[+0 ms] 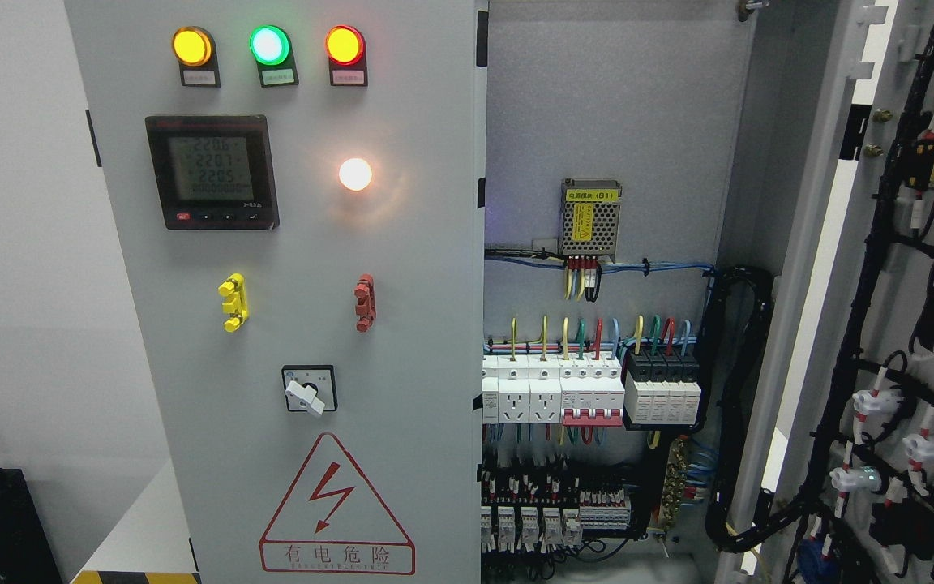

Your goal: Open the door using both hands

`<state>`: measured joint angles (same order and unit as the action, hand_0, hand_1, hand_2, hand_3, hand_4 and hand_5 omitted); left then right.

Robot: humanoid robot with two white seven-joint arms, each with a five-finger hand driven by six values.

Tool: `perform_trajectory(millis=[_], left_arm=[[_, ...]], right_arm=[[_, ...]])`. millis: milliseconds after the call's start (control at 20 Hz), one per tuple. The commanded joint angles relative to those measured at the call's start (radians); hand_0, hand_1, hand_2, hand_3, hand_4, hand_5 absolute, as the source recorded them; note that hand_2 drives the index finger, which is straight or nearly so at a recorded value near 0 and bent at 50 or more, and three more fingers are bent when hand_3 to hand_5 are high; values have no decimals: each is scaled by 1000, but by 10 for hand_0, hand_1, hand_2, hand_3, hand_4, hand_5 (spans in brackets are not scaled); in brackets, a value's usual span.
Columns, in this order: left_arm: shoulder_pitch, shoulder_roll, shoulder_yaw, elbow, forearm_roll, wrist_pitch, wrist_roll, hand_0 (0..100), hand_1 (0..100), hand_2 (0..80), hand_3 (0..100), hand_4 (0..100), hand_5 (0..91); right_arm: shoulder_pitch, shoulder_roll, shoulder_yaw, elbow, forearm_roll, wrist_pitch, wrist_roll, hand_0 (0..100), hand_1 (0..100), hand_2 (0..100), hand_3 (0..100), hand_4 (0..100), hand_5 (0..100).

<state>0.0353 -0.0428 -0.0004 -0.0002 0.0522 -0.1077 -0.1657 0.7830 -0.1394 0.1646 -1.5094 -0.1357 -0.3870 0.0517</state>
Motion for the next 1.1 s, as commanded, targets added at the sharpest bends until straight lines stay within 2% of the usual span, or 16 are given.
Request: perform_trajectory(millis=[0,200,451,551,651,1052], left_arm=[[0,0,-13,-27,0,0,0,120,389,0,0,0,0],[0,0,-13,-27,0,0,0,120,389,0,0,0,0],[0,0,-13,-27,0,0,0,120,389,0,0,0,0],[0,-2,-13,-27,0,0,0,120,389,0,0,0,0],[0,0,-13,-27,0,0,0,120,389,0,0,0,0],[0,0,-13,-27,0,-1,0,120,389,0,0,0,0]], right_arm=[[4,-59,29,-371,-2,-55,2,120,389,0,0,0,0],[-94,-59,33,-426,-2,-78,0,120,389,0,0,0,0],[-214,-55,33,-472,-2,-153,0,120,389,0,0,0,0],[-276,-51,33,-472,-2,-162,0,120,389,0,0,0,0],[-359,-45,33,-466,-1,-142,-1,120,389,0,0,0,0],[-617,-31,59,-425,-2,104,-3,120,389,0,0,0,0]])
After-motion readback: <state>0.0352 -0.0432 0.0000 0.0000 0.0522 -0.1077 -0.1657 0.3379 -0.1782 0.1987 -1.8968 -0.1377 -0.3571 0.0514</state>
